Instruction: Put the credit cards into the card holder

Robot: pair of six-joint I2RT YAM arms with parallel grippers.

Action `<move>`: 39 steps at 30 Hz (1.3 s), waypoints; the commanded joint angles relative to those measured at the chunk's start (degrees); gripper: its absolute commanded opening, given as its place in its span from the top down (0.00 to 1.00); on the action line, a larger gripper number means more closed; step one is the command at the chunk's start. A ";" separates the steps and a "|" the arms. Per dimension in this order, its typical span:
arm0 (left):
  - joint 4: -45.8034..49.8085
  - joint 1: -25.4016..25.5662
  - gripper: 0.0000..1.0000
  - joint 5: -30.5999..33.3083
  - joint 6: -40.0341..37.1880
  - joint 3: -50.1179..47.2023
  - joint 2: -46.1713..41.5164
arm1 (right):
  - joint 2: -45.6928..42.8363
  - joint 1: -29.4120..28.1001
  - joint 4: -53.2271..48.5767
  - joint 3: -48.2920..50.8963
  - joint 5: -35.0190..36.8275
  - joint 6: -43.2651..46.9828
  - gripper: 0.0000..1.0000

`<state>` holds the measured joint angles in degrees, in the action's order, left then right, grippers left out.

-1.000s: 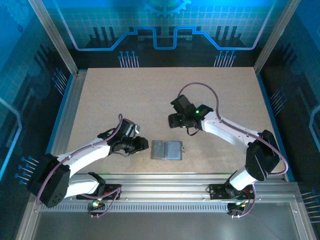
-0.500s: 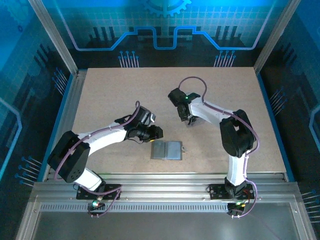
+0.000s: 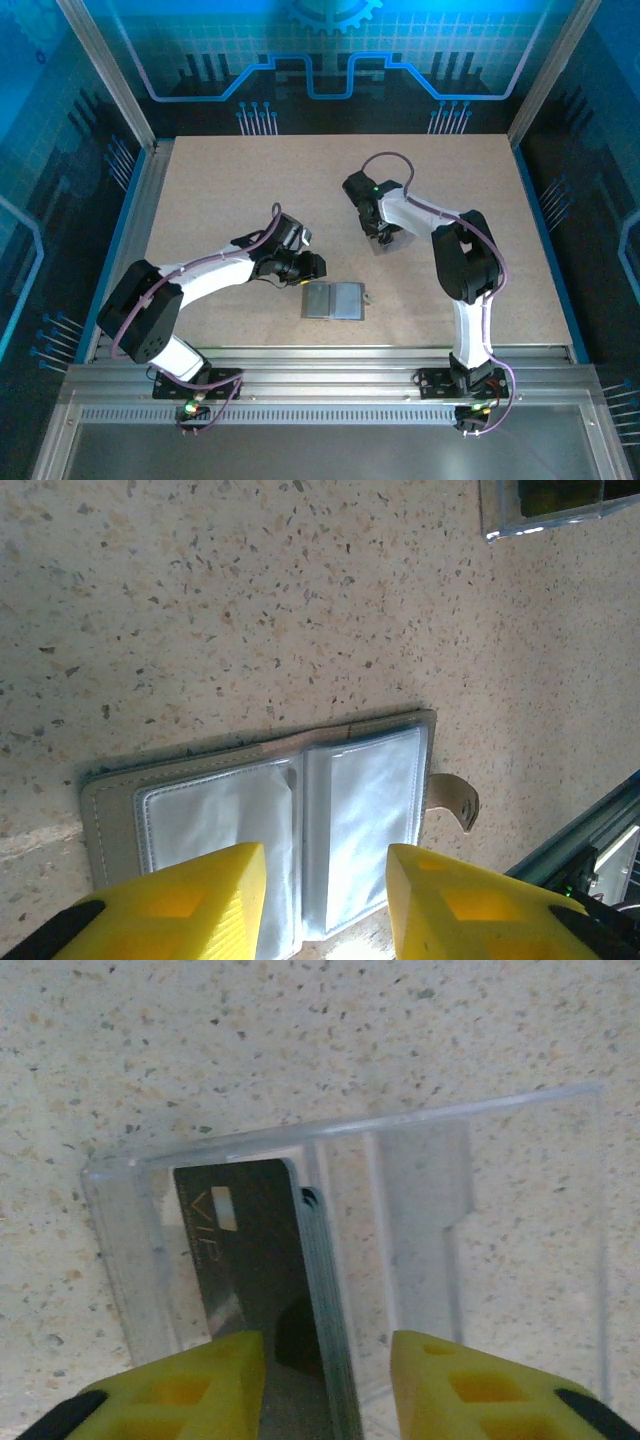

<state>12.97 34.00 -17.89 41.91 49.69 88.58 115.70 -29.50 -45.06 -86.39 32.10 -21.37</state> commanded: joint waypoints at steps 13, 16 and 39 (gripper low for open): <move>-0.41 0.21 0.62 -0.23 -0.32 -0.74 0.11 | 0.85 -3.99 0.17 -0.12 -11.62 -4.61 0.73; -0.36 0.18 0.62 -0.22 -0.25 -0.47 -0.07 | 1.80 -5.49 -0.47 -1.30 -11.91 -6.07 0.73; -1.08 0.14 0.63 -0.02 0.10 -1.51 -0.01 | 4.37 -10.67 -9.41 -8.27 4.66 -5.94 0.66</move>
<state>11.70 33.98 -17.87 42.04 48.90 88.58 120.03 -39.40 -52.03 -93.14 34.37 -27.40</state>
